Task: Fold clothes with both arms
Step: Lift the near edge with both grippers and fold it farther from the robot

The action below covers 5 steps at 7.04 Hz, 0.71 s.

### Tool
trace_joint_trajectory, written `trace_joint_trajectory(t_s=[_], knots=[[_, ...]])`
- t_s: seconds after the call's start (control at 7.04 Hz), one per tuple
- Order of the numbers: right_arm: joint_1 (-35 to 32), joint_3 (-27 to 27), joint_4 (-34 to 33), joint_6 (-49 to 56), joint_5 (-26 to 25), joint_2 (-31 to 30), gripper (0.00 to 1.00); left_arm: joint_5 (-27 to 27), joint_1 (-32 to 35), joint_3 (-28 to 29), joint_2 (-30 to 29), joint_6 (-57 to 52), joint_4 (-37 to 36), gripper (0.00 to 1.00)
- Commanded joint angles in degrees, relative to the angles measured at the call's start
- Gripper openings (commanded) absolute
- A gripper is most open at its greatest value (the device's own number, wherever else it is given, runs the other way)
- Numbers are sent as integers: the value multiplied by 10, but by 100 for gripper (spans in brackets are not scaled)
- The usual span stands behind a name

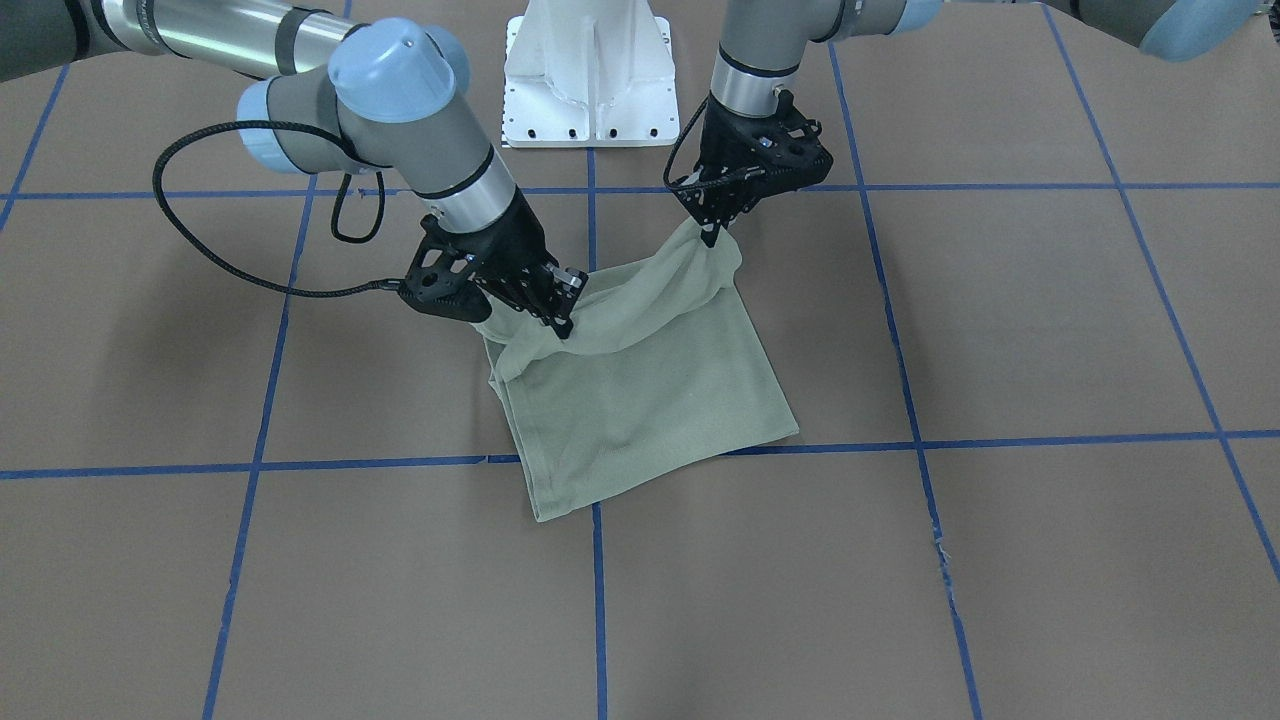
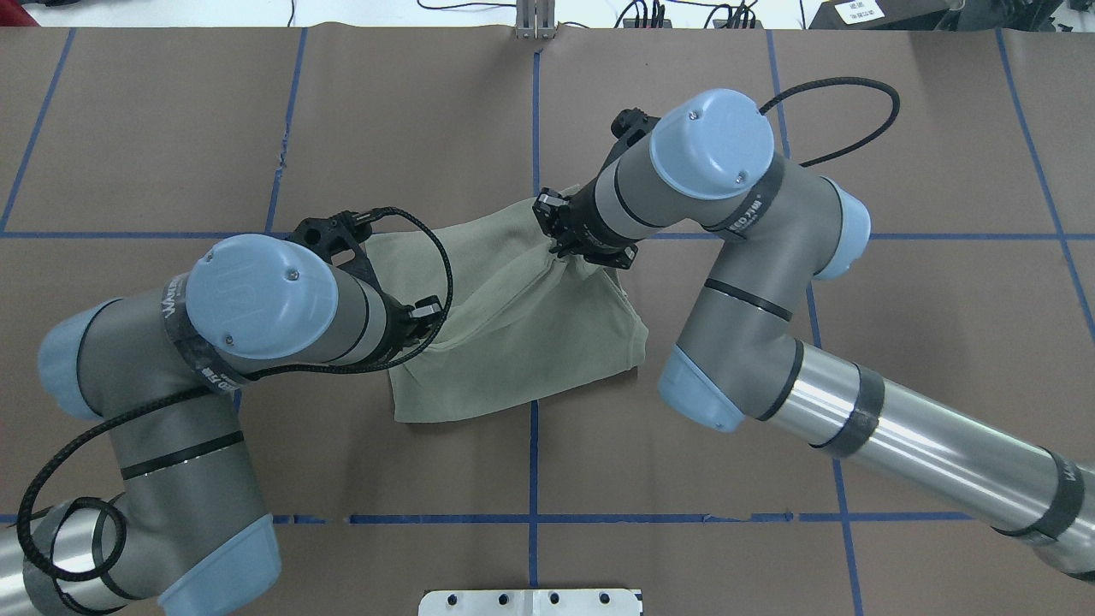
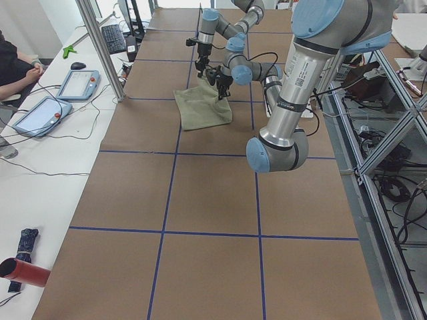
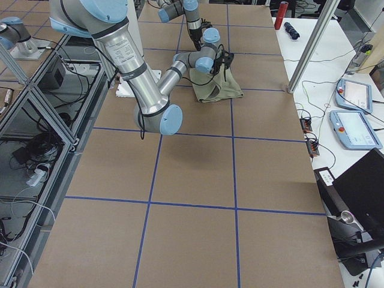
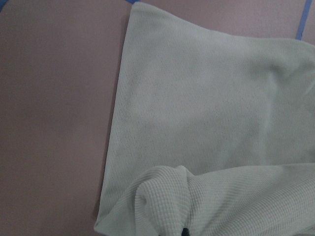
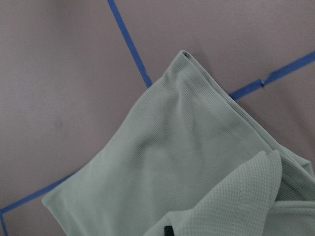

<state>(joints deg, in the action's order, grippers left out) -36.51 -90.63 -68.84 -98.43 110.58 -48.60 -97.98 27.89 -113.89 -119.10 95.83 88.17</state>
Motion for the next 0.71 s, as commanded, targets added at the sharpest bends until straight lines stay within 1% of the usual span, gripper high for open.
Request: trace_joint_trajectory(t_s=[0.0,0.14,0.28,0.43,0.57], knots=[[-12,74,22,-1,-1,42,0,0,24,35,-1,-10,30,0],[-15,92,22,0,-1,43,0,1,27,55,-5,-8,47,0],[-15,116,22,-1,-11,53,0,1,55,116,-19,-9,83,31],[-16,147,23,0,-21,69,11,2,84,194,-34,-39,124,99],[-16,203,38,1,-53,106,99,1,124,227,-39,-103,136,100]])
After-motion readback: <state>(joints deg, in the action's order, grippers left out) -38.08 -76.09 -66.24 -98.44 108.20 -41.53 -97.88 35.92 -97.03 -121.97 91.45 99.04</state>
